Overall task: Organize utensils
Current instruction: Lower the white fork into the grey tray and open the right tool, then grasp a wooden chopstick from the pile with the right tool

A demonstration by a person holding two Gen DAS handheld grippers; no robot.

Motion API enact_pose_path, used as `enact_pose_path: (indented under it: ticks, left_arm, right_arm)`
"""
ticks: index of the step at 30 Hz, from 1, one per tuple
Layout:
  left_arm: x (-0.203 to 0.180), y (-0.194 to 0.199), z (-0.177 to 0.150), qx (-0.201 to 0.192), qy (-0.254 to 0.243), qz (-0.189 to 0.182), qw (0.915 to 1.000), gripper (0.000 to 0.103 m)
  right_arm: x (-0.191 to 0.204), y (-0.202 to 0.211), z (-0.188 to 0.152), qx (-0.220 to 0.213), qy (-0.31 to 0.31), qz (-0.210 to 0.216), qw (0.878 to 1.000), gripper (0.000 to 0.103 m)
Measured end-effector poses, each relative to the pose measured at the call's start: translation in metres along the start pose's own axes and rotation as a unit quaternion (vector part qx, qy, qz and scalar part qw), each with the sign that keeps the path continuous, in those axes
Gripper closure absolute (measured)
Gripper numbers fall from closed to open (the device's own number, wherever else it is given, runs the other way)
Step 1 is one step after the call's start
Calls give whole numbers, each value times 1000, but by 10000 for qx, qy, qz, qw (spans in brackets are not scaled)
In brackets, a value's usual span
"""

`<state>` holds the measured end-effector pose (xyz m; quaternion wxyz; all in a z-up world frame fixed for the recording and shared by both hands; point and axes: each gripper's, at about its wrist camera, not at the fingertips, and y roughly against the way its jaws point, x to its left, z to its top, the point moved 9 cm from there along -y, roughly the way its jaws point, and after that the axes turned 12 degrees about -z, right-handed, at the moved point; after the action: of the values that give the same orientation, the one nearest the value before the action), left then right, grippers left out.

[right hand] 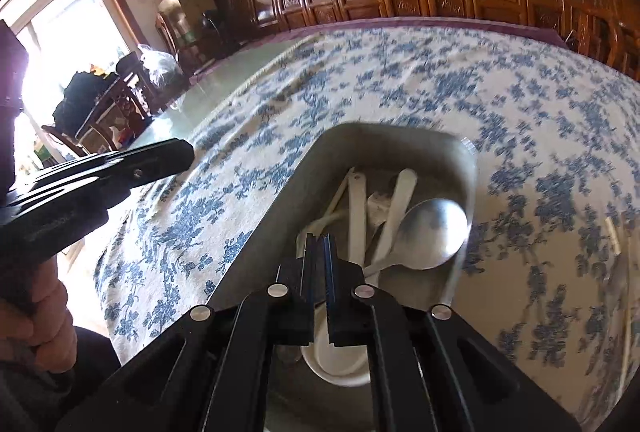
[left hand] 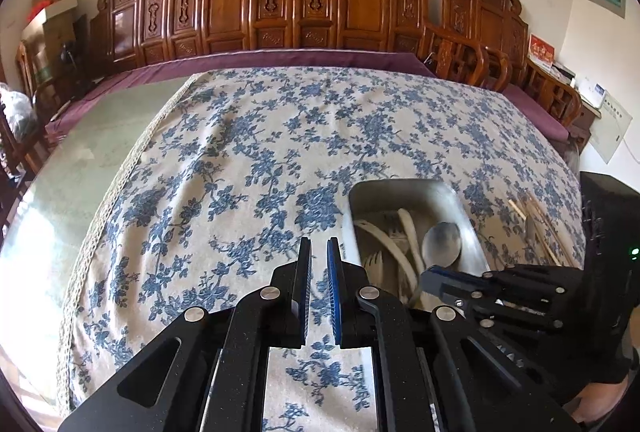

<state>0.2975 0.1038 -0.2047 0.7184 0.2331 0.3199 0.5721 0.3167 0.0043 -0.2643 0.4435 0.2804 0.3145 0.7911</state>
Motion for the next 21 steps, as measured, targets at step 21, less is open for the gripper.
enact_pose_path:
  ticks: [21]
  left_arm:
    - [-91, 4, 14, -347, -361, -669, 9965, 81]
  right_arm:
    - [-178, 133, -23, -470, -213, -1539, 9867, 97]
